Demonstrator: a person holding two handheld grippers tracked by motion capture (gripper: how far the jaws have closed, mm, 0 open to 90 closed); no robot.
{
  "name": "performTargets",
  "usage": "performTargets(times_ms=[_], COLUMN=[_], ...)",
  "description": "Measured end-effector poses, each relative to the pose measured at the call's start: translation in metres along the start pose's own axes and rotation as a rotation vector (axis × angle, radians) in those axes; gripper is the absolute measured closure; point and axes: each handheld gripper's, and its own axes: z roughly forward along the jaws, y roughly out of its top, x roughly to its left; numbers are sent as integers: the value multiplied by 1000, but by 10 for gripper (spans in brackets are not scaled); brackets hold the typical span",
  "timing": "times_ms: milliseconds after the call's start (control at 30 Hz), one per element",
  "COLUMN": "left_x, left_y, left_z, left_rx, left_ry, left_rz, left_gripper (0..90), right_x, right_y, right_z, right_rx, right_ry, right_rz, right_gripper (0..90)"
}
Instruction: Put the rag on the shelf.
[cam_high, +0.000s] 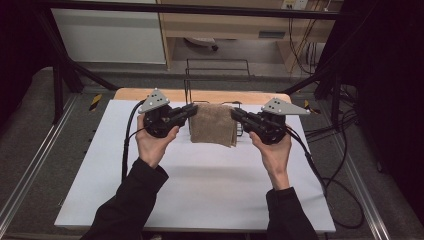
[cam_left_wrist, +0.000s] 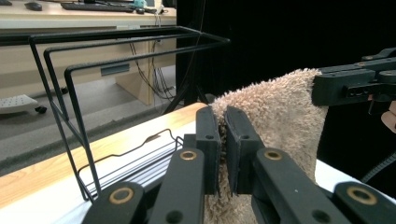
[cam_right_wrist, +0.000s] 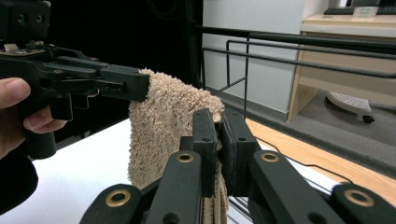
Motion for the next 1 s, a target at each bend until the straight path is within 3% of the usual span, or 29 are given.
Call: performTargets(times_ms=[1000], left_x=[10], left_y=[47], left_z=[16], left_rx=[-95], left_ry=[33], left_rz=[24], left_gripper=[850], right_x=[-17], right_y=[47], right_z=[7], right_rx=[-106], right_ry=[-56], right_rz=[-35], right_gripper=[856])
